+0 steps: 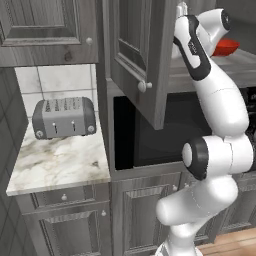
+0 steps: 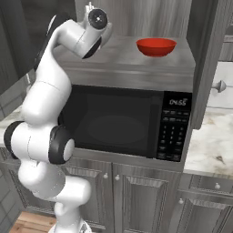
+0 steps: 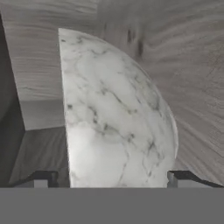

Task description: Take the smaller bowl and place it next to the appetizer plate on the dining counter , and place the larger bowl next to the plate with cooked food.

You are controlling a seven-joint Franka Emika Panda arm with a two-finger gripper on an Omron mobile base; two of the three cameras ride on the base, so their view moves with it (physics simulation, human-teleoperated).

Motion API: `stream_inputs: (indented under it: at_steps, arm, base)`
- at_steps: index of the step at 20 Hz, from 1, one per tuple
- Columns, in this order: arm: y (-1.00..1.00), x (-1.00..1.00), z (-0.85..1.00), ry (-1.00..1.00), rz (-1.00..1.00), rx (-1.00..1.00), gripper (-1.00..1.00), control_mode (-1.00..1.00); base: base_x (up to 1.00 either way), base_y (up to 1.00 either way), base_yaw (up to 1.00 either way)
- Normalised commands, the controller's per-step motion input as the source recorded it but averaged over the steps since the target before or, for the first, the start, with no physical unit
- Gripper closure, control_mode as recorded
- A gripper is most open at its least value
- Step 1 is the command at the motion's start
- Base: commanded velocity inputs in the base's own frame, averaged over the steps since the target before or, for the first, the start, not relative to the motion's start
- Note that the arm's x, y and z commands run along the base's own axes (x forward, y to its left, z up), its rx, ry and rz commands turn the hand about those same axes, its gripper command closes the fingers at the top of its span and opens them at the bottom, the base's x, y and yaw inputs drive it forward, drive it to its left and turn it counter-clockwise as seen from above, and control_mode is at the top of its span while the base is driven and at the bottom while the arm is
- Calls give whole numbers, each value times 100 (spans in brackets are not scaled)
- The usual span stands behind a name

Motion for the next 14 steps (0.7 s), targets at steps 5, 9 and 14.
stream_inputs:
  at_steps: [5, 9, 14]
  arm:
    - [-1, 15, -4, 7, 0, 0, -100, -100]
    - [0, -1, -25, 6, 0, -1, 100, -100]
    - [0, -17, -39, 1, 0, 0, 100, -100]
  base:
    - [0, 0, 0]
    - [0, 0, 0]
    - [0, 0, 0]
